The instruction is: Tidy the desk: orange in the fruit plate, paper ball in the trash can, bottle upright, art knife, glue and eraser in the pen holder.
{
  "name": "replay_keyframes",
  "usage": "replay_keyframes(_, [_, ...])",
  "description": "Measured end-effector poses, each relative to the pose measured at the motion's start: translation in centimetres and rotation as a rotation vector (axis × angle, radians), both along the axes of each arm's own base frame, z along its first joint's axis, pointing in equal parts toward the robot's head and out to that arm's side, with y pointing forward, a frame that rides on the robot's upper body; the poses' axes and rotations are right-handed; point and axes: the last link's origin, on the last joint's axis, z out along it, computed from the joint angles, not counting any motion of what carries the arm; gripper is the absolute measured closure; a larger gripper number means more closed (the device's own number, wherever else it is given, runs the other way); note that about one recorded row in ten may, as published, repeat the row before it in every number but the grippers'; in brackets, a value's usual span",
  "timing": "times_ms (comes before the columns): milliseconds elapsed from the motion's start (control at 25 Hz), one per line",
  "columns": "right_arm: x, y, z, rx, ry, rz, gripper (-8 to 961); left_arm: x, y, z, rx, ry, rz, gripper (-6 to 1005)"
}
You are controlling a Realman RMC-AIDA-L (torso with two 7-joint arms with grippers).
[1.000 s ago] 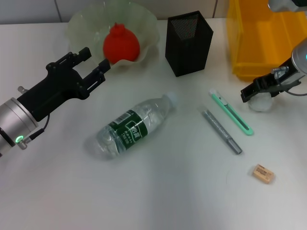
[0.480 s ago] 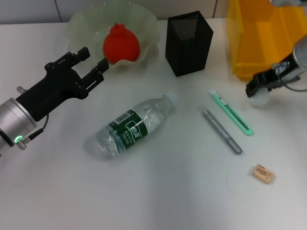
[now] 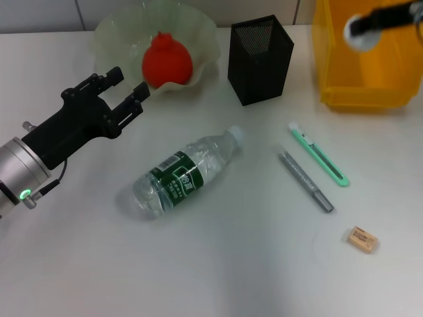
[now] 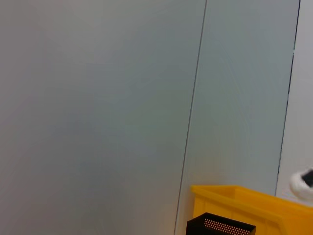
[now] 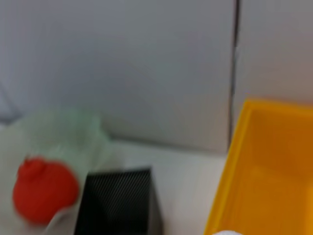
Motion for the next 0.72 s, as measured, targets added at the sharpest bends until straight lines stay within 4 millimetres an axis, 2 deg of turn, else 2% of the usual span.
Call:
replay_keyframes(160, [0.0,0.8,1.2,0.095,-0.01,0.027,599,0.0,0.1,0.1,0.005,-0.012,0.007,396])
replay_keyframes(360, [1.2,2.4,1.9,0.177,-0.062,-0.004,566,0.2,0.6,0.3,-0.009,-0.058,0.036,396])
replay_keyframes(560, [2.2,3.8,1.3,0.2,-0.07,-0.023,496,0.3,0.7,0.4,-0.011,-0.069,0.038,395])
replay_keyframes(720, [2.4,3.9,0.7,0.201,-0.067,0.0,421,0.6,0.8,0.6,-0.029,-0.09,0.033,393])
